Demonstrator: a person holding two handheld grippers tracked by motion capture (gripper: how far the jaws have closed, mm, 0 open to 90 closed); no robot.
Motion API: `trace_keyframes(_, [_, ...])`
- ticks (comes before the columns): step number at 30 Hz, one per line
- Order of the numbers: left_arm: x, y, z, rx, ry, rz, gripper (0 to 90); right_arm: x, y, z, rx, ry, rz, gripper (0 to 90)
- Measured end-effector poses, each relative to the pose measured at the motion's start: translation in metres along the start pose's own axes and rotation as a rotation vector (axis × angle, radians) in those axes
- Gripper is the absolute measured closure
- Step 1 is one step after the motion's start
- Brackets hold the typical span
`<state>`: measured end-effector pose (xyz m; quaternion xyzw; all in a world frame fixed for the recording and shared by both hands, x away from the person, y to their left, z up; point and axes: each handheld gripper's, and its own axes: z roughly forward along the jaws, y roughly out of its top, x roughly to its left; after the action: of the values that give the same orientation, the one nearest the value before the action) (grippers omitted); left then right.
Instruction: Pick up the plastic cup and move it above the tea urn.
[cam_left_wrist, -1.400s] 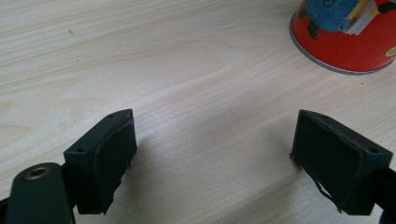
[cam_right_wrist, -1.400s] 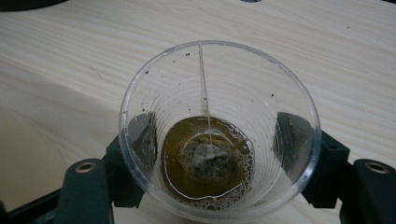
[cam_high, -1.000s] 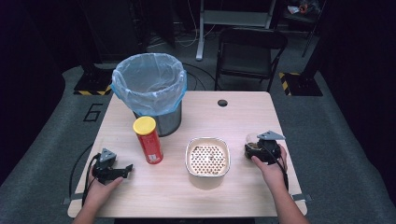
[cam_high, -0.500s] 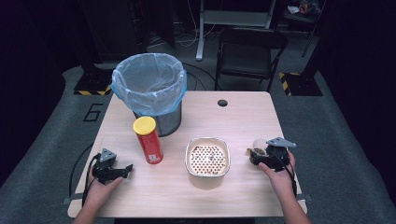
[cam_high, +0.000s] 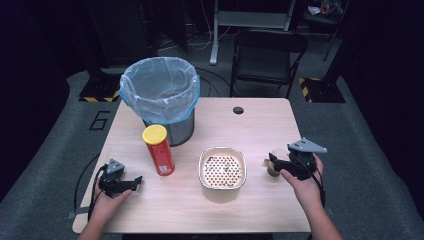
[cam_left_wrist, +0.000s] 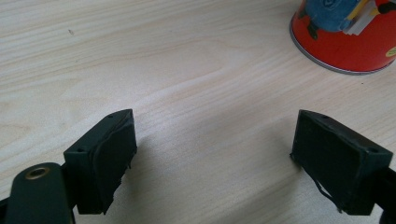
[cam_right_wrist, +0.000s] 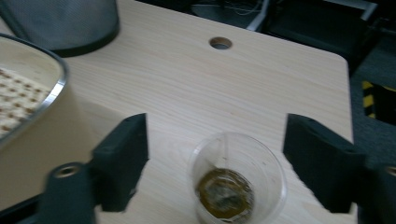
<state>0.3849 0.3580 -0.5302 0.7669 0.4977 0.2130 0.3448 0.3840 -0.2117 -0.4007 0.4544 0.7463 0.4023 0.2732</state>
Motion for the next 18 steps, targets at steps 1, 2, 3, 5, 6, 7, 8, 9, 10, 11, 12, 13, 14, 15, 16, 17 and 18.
trace_keyframes(1, [0.000, 0.000, 0.000, 0.001, 0.000, 0.001, 13.4, 0.004, 0.004, 0.001, 0.002, 0.028, -0.007, 41.0])
trace_keyframes(2, [0.000, 0.000, 0.000, 0.002, 0.000, 0.002, 13.4, 0.008, 0.008, 0.003, 0.004, 0.053, -0.021, 44.1])
trace_keyframes(3, [0.000, 0.000, 0.000, 0.001, -0.001, 0.002, 13.4, 0.014, 0.011, 0.006, 0.005, 0.068, -0.027, 45.9])
trace_keyframes(5, [0.000, 0.000, 0.000, 0.001, 0.000, 0.001, 13.4, 0.024, 0.017, 0.012, -0.017, 0.084, -0.047, 47.5])
trace_keyframes(6, [0.000, 0.000, 0.000, 0.001, -0.001, 0.001, 13.3, 0.029, 0.019, 0.015, -0.026, 0.099, -0.049, 48.3])
trace_keyframes(7, [0.000, 0.000, 0.000, 0.001, 0.000, 0.001, 13.4, 0.033, 0.022, 0.018, -0.026, 0.113, -0.047, 49.5])
trace_keyframes(8, [0.000, 0.000, 0.000, 0.001, 0.000, 0.000, 13.4, 0.037, 0.025, 0.022, -0.022, 0.131, -0.042, 51.5])
trace_keyframes(9, [0.000, 0.000, 0.000, 0.001, -0.001, -0.001, 13.4, 0.044, 0.029, 0.031, 0.003, 0.169, -0.040, 57.4])
trace_keyframes(10, [0.000, 0.000, 0.000, 0.001, -0.001, 0.000, 13.4, 0.047, 0.031, 0.035, 0.024, 0.182, -0.033, 58.5])
trace_keyframes(11, [0.000, 0.000, 0.000, 0.001, -0.001, 0.000, 13.4, 0.050, 0.032, 0.040, 0.036, 0.188, -0.045, 59.1])
trace_keyframes(12, [0.000, 0.000, 0.000, 0.000, 0.000, 0.000, 13.4, 0.050, 0.032, 0.040, 0.036, 0.188, -0.045, 59.1])
trace_keyframes(13, [0.000, 0.000, 0.000, 0.000, 0.000, 0.000, 13.4, 0.056, 0.032, 0.047, 0.062, 0.215, -0.048, 61.0])
trace_keyframes(14, [0.000, 0.000, 0.000, 0.000, 0.000, -0.001, 13.4, 0.056, 0.032, 0.047, 0.062, 0.215, -0.048, 61.0])
trace_keyframes(15, [0.000, 0.000, 0.000, 0.000, -0.001, -0.001, 13.4, 0.058, 0.031, 0.051, 0.076, 0.233, -0.048, 62.1])
trace_keyframes(16, [0.000, 0.000, 0.000, 0.003, -0.003, -0.002, 13.4, 0.060, 0.030, 0.053, 0.089, 0.239, -0.055, 63.6])
trace_keyframes(17, [0.000, 0.000, 0.000, -0.001, -0.007, 0.000, 13.3, 0.064, 0.028, 0.057, 0.117, 0.239, -0.077, 67.7])
trace_keyframes(18, [0.000, 0.000, 0.000, 0.006, -0.010, 0.008, 13.3, 0.064, 0.028, 0.057, 0.117, 0.239, -0.077, 67.7])
